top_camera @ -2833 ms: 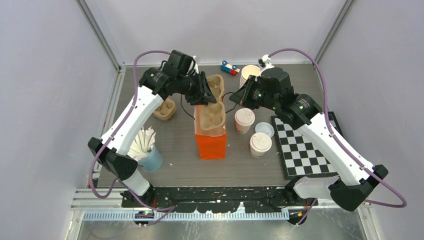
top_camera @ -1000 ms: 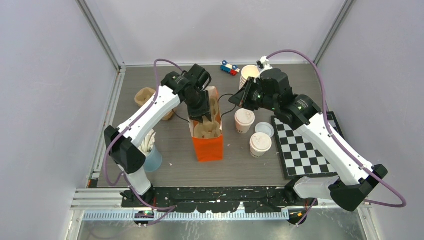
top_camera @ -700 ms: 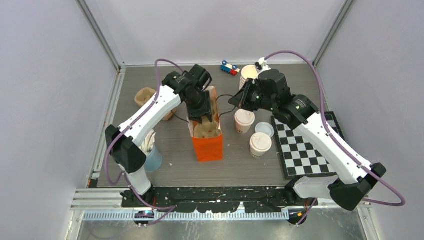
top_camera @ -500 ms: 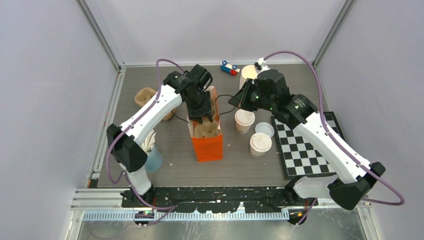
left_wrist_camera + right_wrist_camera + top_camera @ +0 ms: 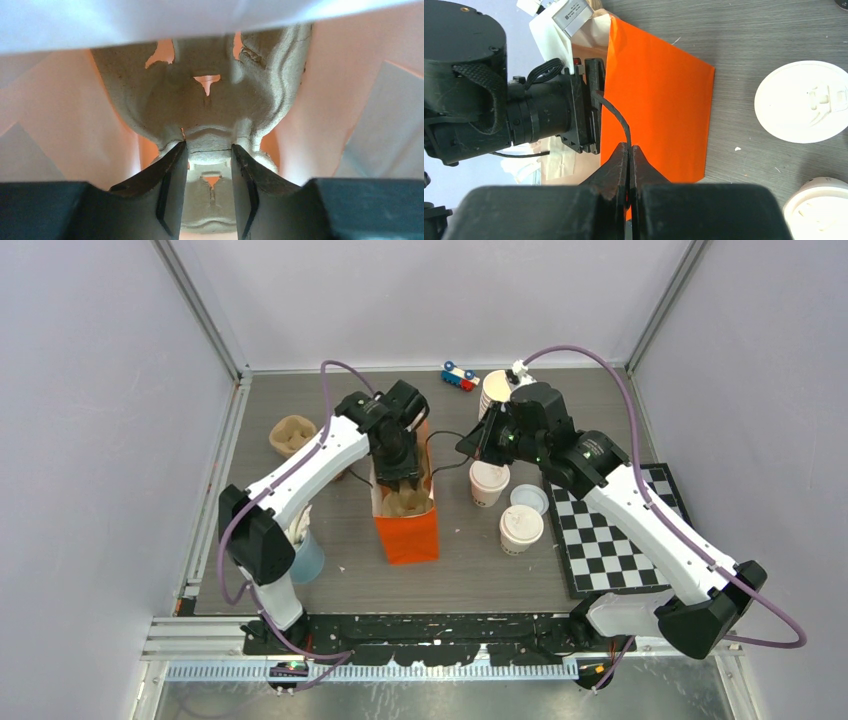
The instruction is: Pack the takeout coffee
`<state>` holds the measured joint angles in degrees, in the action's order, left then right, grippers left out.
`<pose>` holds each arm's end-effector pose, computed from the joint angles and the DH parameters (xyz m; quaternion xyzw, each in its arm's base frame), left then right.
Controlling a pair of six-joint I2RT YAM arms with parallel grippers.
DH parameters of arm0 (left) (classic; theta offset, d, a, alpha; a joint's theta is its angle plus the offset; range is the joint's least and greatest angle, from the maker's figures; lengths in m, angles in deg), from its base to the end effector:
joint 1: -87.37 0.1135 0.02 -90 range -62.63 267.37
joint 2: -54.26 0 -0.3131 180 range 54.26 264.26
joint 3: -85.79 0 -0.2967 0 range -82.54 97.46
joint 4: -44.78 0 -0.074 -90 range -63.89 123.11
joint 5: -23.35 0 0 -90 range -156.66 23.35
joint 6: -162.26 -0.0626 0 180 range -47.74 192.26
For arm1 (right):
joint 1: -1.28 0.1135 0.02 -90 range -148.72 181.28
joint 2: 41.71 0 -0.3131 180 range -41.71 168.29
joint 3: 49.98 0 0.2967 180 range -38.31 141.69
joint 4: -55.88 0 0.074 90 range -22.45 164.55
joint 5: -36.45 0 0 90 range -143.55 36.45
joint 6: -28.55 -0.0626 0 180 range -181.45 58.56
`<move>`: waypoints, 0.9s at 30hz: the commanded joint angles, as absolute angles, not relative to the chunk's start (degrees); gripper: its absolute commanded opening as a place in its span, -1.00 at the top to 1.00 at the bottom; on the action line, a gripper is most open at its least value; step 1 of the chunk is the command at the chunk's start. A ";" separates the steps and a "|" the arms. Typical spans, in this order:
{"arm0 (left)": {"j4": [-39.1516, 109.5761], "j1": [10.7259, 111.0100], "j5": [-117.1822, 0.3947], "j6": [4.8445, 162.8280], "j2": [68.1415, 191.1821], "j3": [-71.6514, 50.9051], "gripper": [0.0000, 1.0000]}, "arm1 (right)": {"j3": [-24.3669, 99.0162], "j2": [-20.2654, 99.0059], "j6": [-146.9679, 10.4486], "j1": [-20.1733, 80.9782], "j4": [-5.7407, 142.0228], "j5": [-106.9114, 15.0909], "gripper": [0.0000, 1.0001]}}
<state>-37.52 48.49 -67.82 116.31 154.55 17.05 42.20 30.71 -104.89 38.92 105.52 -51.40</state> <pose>0.3207 -0.2569 0.3486 -0.0462 0.9856 -0.0999 0.1282 0.2544 0.1992 0.4443 0.0344 0.8647 0.3379 0.3700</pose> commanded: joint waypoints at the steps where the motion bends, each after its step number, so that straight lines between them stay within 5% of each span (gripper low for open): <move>1: -35.01 47.73 -67.99 115.41 152.14 18.84 0.21 | 41.74 30.21 -104.29 38.96 103.65 -51.59 0.91; 7: -37.11 47.72 -63.78 115.18 150.49 25.22 0.05 | 42.07 30.06 -104.43 38.93 103.97 -51.92 0.91; 27: -37.31 51.06 -59.96 113.61 142.63 36.11 0.01 | 42.19 27.08 -107.85 38.98 108.59 -55.40 0.92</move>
